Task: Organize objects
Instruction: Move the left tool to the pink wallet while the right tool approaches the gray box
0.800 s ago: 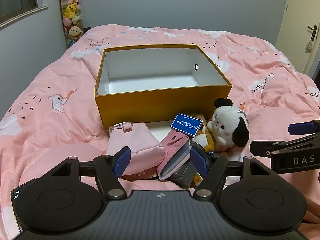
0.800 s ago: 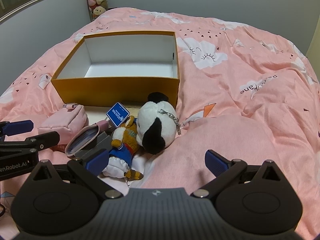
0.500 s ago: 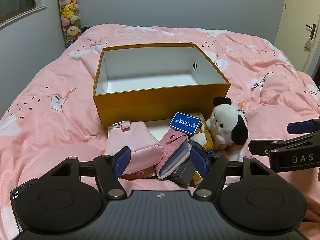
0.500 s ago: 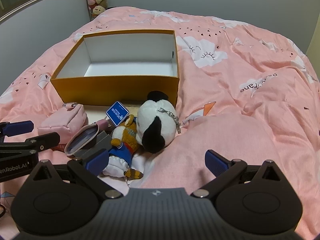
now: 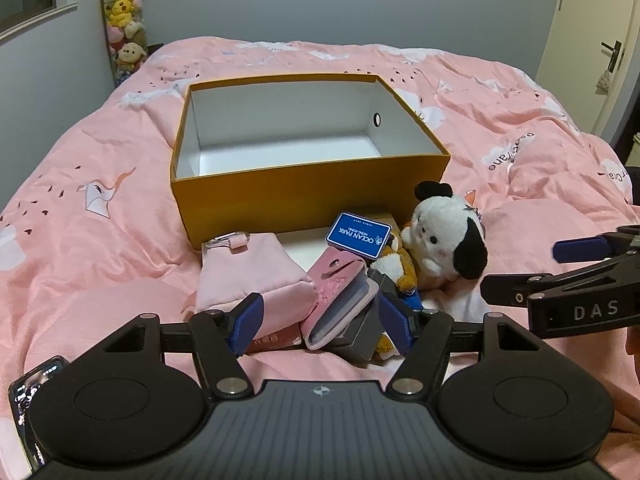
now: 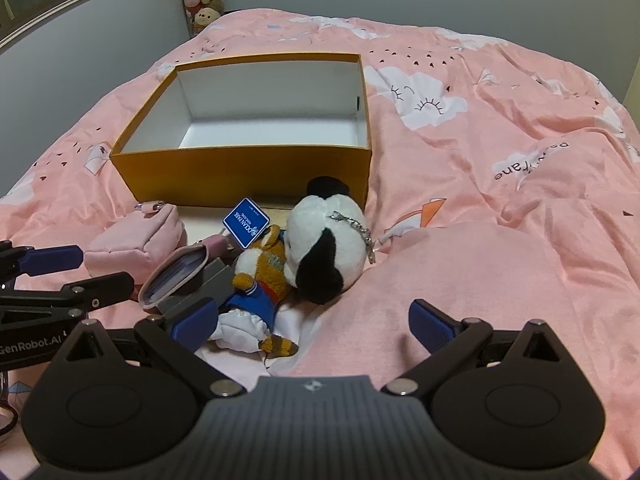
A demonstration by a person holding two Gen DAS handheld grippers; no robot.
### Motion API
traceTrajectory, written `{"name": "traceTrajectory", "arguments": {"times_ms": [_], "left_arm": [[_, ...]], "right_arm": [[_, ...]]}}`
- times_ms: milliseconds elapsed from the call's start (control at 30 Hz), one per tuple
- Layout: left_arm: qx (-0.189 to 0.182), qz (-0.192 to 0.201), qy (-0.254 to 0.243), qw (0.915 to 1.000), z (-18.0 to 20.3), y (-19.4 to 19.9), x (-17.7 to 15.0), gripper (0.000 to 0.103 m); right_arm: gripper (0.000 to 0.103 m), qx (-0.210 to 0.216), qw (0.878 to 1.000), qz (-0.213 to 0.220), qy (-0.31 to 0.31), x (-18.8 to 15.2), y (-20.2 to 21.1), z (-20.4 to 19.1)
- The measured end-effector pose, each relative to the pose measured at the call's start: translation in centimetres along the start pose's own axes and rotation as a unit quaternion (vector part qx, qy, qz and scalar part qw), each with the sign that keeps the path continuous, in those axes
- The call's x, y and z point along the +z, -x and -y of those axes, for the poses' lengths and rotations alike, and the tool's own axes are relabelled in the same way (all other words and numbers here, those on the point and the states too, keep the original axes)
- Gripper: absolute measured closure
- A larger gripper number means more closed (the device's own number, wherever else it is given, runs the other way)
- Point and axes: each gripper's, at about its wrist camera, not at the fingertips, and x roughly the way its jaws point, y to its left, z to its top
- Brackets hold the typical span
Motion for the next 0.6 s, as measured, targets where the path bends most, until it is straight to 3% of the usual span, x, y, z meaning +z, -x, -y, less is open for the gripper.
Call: {"name": "traceTrajectory", "arguments": {"times_ms": [233, 400, 500, 600], "left_arm": [[-0.021, -0.006, -0.009, 0.9997, -0.4, -0.7, 0.1, 0.032], [-0.035, -0.012, -0.051, 0.9980, 0.4, -2.0, 0.0, 0.035], [-0.031, -0.013, -0.079, 0.9963, 1.1, -3.0, -0.2, 0.036], [-0.026, -0.014, -0.101, 0.9944, 1.4, -3.9, -0.3, 0.040]], "right_arm": [[0.035, 0.035, 0.999, -0.026, 0.006, 0.3, -1.5, -0.1], [0.053, 0.064, 0.997, -0.043, 0.025, 0.4, -3.0, -0.9], [0.060, 0.088, 0.994, -0.058, 0.026, 0.6, -3.9, -1.1], [0.060, 0.099, 0.992, -0.068, 0.026, 0.7, -4.8, -1.3]]}}
